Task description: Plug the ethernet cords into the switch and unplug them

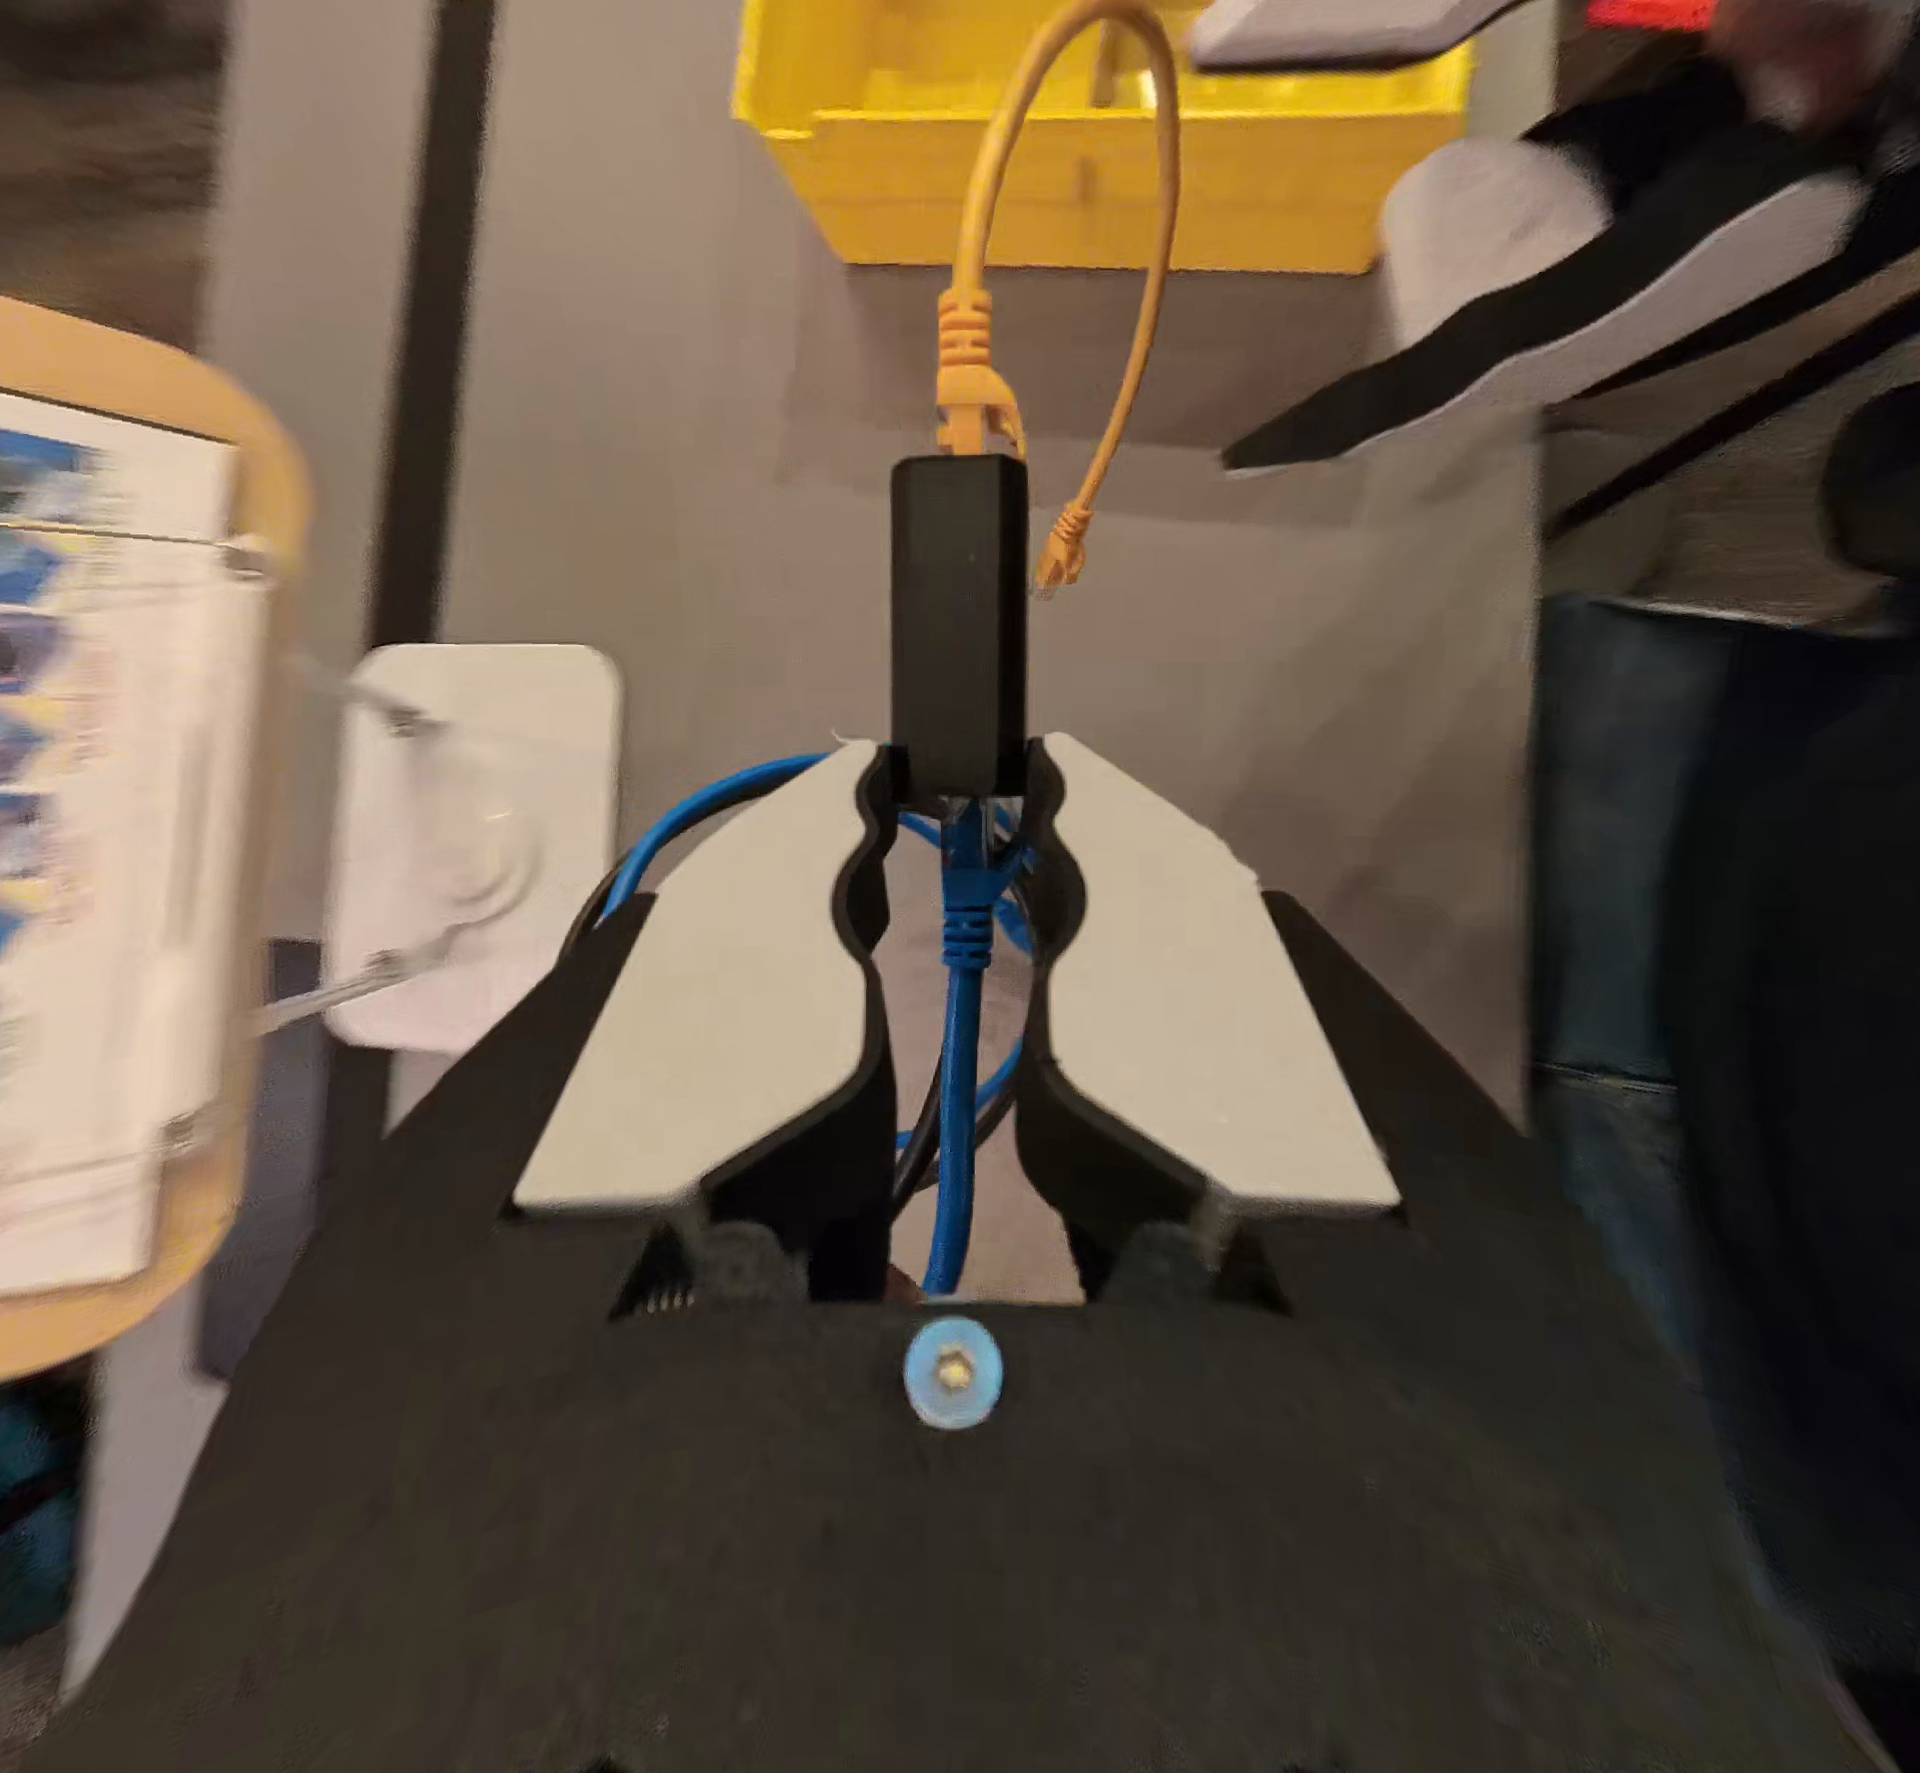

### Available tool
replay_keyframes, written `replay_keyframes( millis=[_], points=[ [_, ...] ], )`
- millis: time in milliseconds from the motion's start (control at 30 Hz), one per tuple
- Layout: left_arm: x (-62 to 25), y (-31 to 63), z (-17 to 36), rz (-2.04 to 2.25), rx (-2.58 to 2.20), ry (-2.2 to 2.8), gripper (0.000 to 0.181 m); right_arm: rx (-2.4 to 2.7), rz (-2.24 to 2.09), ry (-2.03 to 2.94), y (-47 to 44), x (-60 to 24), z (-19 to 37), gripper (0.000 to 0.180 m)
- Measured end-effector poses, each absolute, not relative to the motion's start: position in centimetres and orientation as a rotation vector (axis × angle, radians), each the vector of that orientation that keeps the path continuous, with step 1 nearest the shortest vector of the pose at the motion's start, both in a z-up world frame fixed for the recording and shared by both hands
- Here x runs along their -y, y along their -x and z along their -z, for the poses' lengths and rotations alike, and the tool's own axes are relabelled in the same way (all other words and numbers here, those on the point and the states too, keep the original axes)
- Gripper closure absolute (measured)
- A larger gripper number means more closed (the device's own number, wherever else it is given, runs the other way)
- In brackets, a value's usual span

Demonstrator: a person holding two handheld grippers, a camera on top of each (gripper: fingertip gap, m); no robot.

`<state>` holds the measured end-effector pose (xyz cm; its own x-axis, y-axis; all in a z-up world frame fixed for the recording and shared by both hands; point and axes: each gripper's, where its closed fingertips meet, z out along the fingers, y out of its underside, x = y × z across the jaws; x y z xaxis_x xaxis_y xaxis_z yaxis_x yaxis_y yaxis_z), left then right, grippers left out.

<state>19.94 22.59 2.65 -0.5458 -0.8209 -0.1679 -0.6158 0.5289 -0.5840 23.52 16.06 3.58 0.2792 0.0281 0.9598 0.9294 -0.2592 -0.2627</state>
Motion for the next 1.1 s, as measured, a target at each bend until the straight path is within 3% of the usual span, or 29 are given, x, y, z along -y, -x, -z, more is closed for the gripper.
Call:
replay_keyframes(
  millis=[100, 167, 233, 267, 300, 467, 567, 800, 1100],
  points=[
    [-20.6, -20.2, -0.9, 0.823, -2.421, 1.232, 0.157, 0.987, 1.235, 1.620, -24.9, -17.6, -1.5, 0.096],
    [-19.4, -19.9, -0.1, 0.929, -2.472, 1.264, 0.157, 1.014, 1.288, 1.621, -25.8, -18.6, -0.5, 0.103],
    [-18.5, -19.6, 0.5, 1.013, -2.511, 1.273, 0.157, 1.013, 1.345, 1.589, -26.1, -19.2, -0.2, 0.131],
    [-18.3, -19.5, 0.7, 1.033, -2.524, 1.281, 0.158, 1.013, 1.359, 1.545, -25.8, -19.5, -0.4, 0.159],
    [-18.3, -19.4, 1.1, 1.033, -2.539, 1.284, 0.158, 1.024, 1.355, 1.547, -25.8, -19.6, -0.2, 0.175],
    [-19.1, -19.4, 2.1, 1.036, -2.521, 1.258, 0.155, 1.035, 1.119, 1.786, -25.6, -20.0, 2.4, 0.177],
    [-20.5, -20.0, 1.3, 0.847, -2.414, 1.136, 0.120, 0.997, 0.893, 1.941, -25.6, -20.0, 3.8, 0.177],
    [-20.1, -18.1, 0.1, 0.377, -2.188, 0.807, 0.075, 0.927, 0.416, 2.126, -25.0, -19.8, 5.4, 0.178],
    [-21.4, -18.0, 3.7, 0.171, -2.227, 0.842, 0.083, 0.920, 0.126, 2.204, -22.6, -19.8, 7.2, 0.178]
  ],
)
